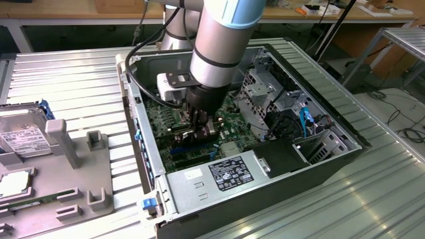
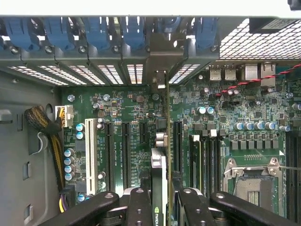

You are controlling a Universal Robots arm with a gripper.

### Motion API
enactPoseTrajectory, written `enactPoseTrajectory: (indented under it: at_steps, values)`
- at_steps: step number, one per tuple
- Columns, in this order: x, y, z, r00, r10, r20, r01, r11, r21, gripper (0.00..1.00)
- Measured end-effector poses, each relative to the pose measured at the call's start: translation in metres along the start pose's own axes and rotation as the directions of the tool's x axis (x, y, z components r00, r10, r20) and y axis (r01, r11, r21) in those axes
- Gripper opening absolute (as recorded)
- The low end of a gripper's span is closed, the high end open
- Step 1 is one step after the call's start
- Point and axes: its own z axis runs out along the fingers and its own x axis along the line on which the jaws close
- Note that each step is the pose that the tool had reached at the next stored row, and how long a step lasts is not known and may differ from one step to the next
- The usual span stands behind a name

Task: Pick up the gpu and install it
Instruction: 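Insert the gpu into the slot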

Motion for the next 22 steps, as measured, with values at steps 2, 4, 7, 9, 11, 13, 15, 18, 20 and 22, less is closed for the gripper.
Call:
enactPoseTrajectory:
  at_steps: [2, 4, 7, 9, 11, 13, 15, 18, 20, 22]
  values:
    - [0.0001, 0.0, 0.0011, 1.0, 0.0, -0.0001, 0.0, 1.0, -0.0001, 0.27]
    - [0.0002, 0.0001, 0.0027, 1.0, 0.0, 0.0, 0.0, 1.0, 0.0001, 0.27]
    - [0.0002, 0.0003, 0.0033, 1.0, 0.0, -0.0001, 0.0, 1.0, 0.0, 0.27]
    - [0.0003, 0.0009, 0.0055, 1.0, 0.0, 0.0, 0.0, 1.0, 0.0, 0.27]
    - [0.0004, 0.0015, 0.0068, 1.0, 0.0, -0.0005, 0.0, 1.0, -0.0004, 0.27]
    - [0.0004, 0.0014, 0.0072, 1.0, 0.0, -0.0002, 0.0, 1.0, -0.0001, 0.27]
    - [0.0003, 0.0015, 0.0073, 1.0, 0.0, -0.0002, 0.0, 1.0, 0.0, 0.27]
    - [-0.001, 0.0015, 0.0074, 1.0, 0.0, -0.0004, 0.0, 1.0, -0.0001, 0.27]
    - [-0.0019, 0.0016, 0.0075, 1.0, 0.0, -0.0003, 0.0, 1.0, -0.0002, 0.27]
    - [-0.0021, 0.0015, 0.0076, 1.0, 0.0, -0.0005, 0.0, 1.0, -0.0002, 0.27]
